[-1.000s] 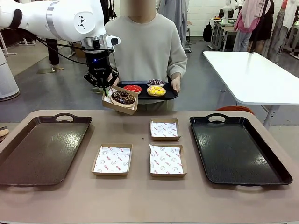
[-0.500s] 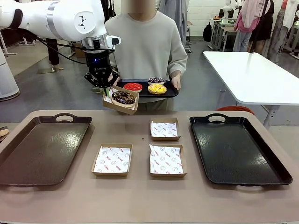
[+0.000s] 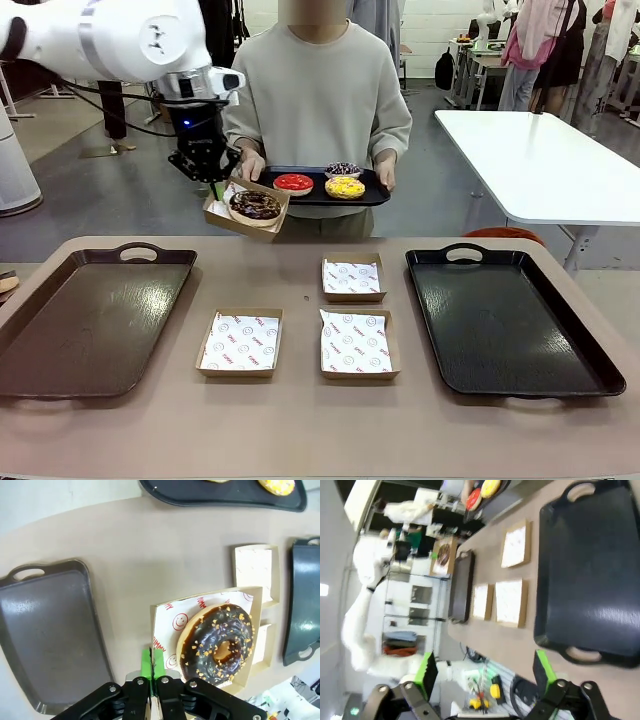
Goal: Individually package the donuts and arrange them on the tray.
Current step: Place the picked Paper togo box on the Handle tray while simultaneously picking up another Paper togo box from the table with the other hand.
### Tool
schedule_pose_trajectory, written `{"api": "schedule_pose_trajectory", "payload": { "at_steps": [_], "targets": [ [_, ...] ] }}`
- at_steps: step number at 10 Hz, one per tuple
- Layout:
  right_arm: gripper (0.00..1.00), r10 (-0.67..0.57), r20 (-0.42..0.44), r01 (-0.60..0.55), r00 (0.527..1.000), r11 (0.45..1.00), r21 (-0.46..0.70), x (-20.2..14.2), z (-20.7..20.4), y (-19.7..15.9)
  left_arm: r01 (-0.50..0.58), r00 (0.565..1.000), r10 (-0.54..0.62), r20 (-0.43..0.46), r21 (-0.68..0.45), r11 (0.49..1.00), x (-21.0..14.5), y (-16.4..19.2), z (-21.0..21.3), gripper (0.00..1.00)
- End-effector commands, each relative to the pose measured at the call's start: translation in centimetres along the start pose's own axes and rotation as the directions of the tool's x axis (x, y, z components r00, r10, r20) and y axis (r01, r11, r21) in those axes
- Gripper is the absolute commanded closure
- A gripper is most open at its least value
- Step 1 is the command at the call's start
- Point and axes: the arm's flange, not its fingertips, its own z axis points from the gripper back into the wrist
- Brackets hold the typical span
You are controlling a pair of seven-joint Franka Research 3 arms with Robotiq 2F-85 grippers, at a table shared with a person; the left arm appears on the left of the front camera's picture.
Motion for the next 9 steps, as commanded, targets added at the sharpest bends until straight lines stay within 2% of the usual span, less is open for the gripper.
{"api": "schedule_pose_trajectory", "payload": {
  "at_steps": [1, 3, 5, 7, 9],
  "targets": [
    [0.0, -0.09, -0.004, 0.089, 0.996, 0.988, -0.122, 4.8, -3.2, 3.6, 0.014, 1.0, -0.014, 0.011, -0.082, 0.996, -2.9, 4.0, 0.3, 0.99],
    [0.0, -0.107, 0.016, 0.107, 0.994, 0.946, -0.305, 8.8, -8.6, 7.6, 0.027, 1.0, -0.027, 0.003, -0.102, 0.994, -5.0, 6.7, 0.0, 0.99],
    [0.0, -0.088, -0.004, 0.076, 0.996, 0.885, -0.46, 11.6, -14.8, 10.0, 0.015, 1.0, -0.015, -0.004, -0.12, 0.993, -7.3, 8.7, -0.9, 0.99],
    [0.0, -0.09, -0.056, 0.043, 0.994, 0.829, -0.557, 12.8, -21.2, 11.1, -0.011, 1.0, 0.01, -0.005, -0.129, 0.992, -9.7, 11.0, -1.7, 0.99],
    [0.0, -0.089, -0.139, -0.017, 0.986, 0.782, -0.623, 12.1, -26.9, 11.0, -0.039, 0.999, 0.038, -0.017, -0.103, 0.994, -10.7, 13.2, -2.8, 0.99]
  ]
}}
